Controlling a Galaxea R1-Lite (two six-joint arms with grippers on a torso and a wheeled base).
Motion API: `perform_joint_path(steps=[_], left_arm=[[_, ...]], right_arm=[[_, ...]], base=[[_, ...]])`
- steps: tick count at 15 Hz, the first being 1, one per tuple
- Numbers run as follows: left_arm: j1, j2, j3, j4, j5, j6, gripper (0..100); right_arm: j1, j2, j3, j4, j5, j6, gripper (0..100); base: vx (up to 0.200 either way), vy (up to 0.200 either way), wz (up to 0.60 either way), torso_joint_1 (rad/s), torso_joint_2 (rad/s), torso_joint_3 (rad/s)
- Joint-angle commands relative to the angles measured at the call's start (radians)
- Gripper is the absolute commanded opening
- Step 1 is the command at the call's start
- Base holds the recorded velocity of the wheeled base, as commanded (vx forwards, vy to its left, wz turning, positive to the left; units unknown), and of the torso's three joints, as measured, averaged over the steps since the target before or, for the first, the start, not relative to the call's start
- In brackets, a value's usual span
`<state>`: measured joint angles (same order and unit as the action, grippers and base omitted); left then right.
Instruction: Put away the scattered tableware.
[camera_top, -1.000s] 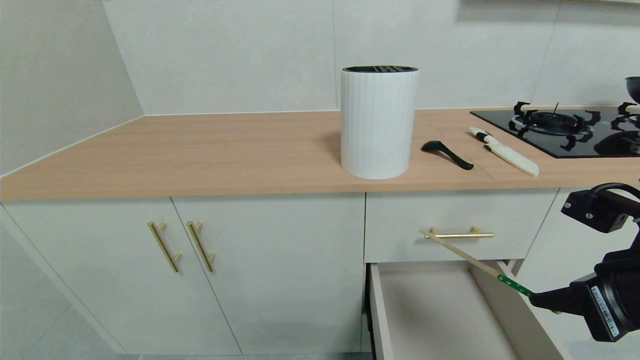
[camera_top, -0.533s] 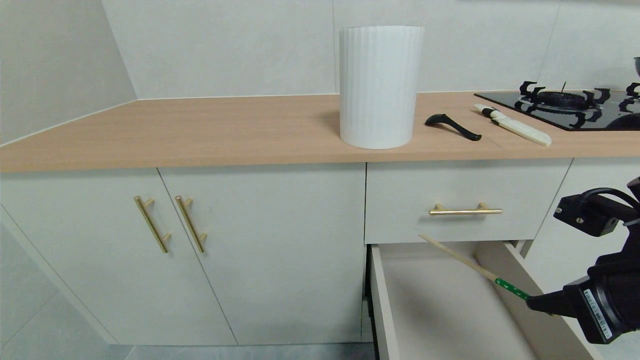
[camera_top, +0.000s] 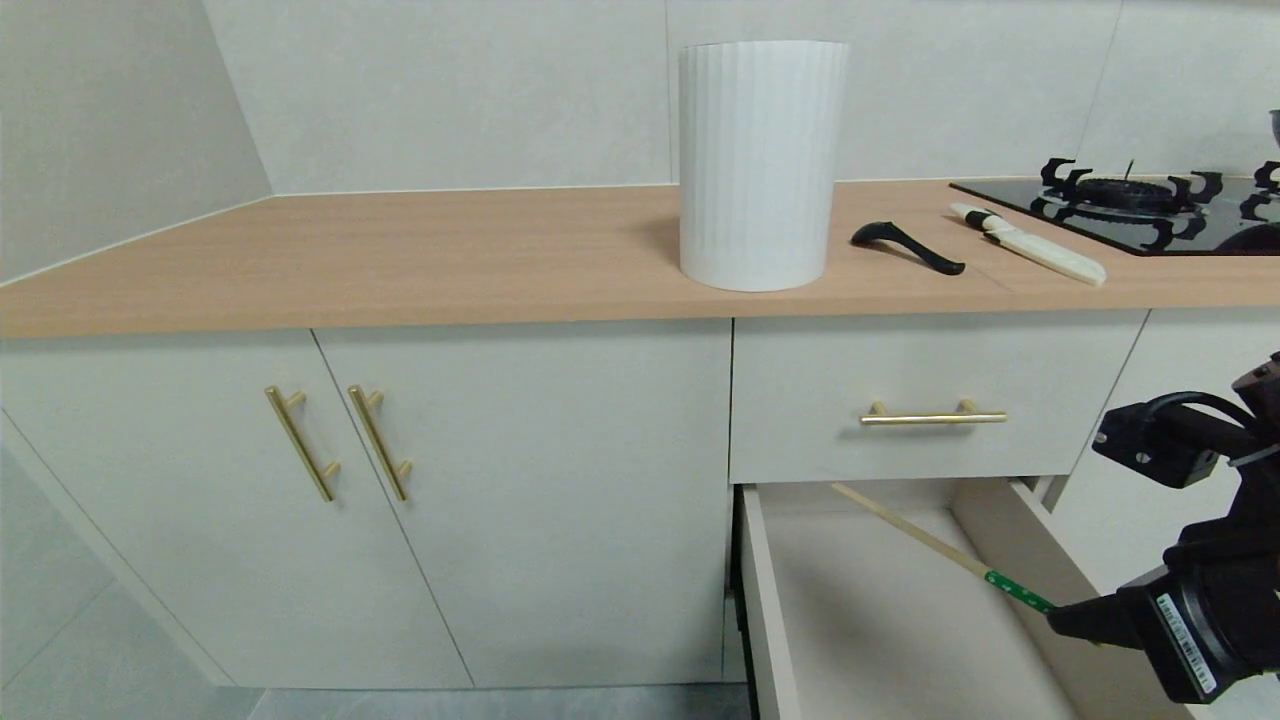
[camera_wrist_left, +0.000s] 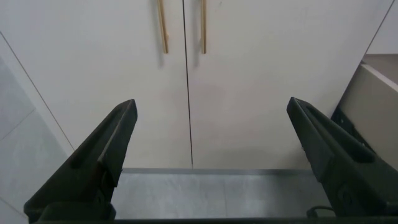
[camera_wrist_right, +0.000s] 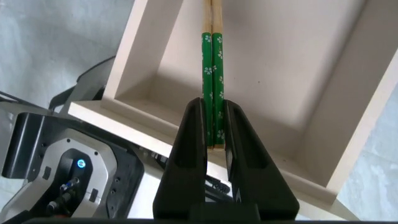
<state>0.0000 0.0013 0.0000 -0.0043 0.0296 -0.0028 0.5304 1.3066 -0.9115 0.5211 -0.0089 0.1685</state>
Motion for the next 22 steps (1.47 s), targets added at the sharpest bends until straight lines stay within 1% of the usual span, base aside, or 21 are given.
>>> perform_joint_path(steps=[1, 3, 6, 8, 11, 13, 14, 16, 17, 19, 22], left_arm=[[0.000, 0.000, 0.000, 0.000, 0.000, 0.000, 100], [0.000, 0.000, 0.000, 0.000, 0.001, 0.000, 100], [0.000, 0.000, 0.000, 0.000, 0.001, 0.000, 100], [0.000, 0.000, 0.000, 0.000, 0.001, 0.000, 100], [0.000, 0.000, 0.000, 0.000, 0.001, 0.000, 100], [0.000, 0.000, 0.000, 0.000, 0.000, 0.000, 100], [0.000, 0.000, 0.000, 0.000, 0.001, 0.000, 100], [0.000, 0.000, 0.000, 0.000, 0.001, 0.000, 100], [0.000, 0.000, 0.000, 0.000, 0.000, 0.000, 100], [0.000, 0.000, 0.000, 0.000, 0.001, 0.000, 100], [0.000, 0.000, 0.000, 0.000, 0.001, 0.000, 100]], right_arm=[[0.000, 0.042, 0.000, 0.000, 0.000, 0.000, 0], [0.000, 0.126, -0.003, -0.001, -0.002, 0.006, 0], [-0.029, 0.344, -0.006, -0.003, -0.002, 0.006, 0], [-0.046, 0.441, 0.000, -0.093, 0.000, 0.009, 0], [-0.049, 0.504, 0.033, -0.164, 0.012, 0.020, 0], [-0.050, 0.583, 0.088, -0.386, 0.009, 0.101, 0], [-0.050, 0.592, 0.102, -0.461, 0.012, 0.134, 0], [-0.049, 0.620, 0.097, -0.504, 0.010, 0.194, 0], [-0.049, 0.660, 0.091, -0.547, 0.006, 0.229, 0], [-0.052, 0.703, 0.097, -0.602, 0.003, 0.238, 0], [-0.050, 0.735, 0.097, -0.613, 0.003, 0.247, 0]], base=[[0.000, 0.000, 0.00, 0.000, 0.00, 0.000], [0.000, 0.000, 0.00, 0.000, 0.00, 0.000], [0.000, 0.000, 0.00, 0.000, 0.00, 0.000], [0.000, 0.000, 0.00, 0.000, 0.00, 0.000], [0.000, 0.000, 0.00, 0.000, 0.00, 0.000], [0.000, 0.000, 0.00, 0.000, 0.00, 0.000], [0.000, 0.000, 0.00, 0.000, 0.00, 0.000], [0.000, 0.000, 0.00, 0.000, 0.00, 0.000], [0.000, 0.000, 0.00, 0.000, 0.00, 0.000], [0.000, 0.000, 0.00, 0.000, 0.00, 0.000], [0.000, 0.000, 0.00, 0.000, 0.00, 0.000]])
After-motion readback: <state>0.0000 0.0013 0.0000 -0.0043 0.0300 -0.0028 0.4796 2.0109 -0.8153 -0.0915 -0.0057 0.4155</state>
